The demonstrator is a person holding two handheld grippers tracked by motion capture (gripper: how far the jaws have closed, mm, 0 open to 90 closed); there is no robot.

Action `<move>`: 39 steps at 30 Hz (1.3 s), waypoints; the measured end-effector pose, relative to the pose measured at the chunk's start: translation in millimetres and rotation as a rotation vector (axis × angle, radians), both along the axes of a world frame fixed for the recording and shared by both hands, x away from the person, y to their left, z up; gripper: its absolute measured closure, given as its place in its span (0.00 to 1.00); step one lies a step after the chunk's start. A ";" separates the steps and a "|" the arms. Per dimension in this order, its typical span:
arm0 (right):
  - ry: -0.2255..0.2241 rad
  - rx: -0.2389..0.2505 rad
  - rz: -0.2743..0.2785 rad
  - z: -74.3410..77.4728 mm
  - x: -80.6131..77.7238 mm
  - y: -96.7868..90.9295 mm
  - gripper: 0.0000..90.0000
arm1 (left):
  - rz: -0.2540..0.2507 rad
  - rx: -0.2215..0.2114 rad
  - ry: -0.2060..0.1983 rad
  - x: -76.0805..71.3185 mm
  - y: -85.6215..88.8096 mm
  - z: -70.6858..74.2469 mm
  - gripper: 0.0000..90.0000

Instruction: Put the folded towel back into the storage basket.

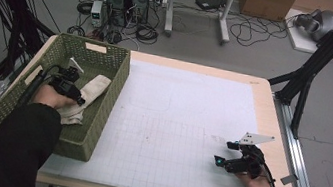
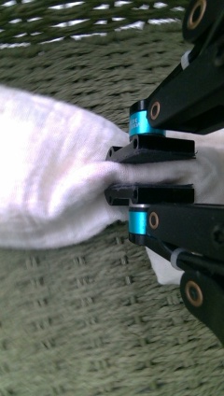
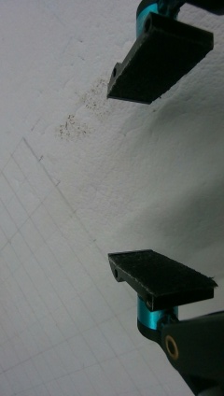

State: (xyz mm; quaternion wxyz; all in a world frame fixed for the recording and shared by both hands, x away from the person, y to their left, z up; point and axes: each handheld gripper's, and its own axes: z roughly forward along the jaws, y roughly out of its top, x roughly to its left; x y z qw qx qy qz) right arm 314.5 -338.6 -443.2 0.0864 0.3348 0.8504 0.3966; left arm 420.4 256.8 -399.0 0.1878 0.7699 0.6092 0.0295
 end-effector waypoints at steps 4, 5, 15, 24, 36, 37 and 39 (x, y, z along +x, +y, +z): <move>0.000 0.007 -0.004 0.3 0.3 -1.2 0.19 | 0.146 -0.073 -0.162 1.2 0.2 12.4 0.90; -0.001 0.005 -0.002 0.3 0.4 -1.1 0.19 | 0.173 -0.084 -0.210 1.6 -1.0 15.3 0.89; -0.001 0.002 0.005 0.0 0.2 -0.1 0.19 | 0.049 -0.069 -0.253 -5.7 1.5 26.5 0.58; -0.002 0.007 0.010 0.6 -0.4 0.4 0.19 | -0.099 0.056 -0.136 -22.9 0.8 31.3 0.51; 0.001 0.006 0.016 0.4 -0.2 0.6 0.19 | -0.060 0.066 -0.090 -16.4 -5.2 10.5 0.95; -0.003 0.004 0.016 0.0 0.1 0.7 0.19 | -0.035 0.039 -0.114 -14.9 -3.6 11.0 0.95; 0.003 0.004 0.018 -0.3 -0.1 1.5 0.19 | 0.004 -0.001 -0.136 -11.7 -2.7 8.6 0.94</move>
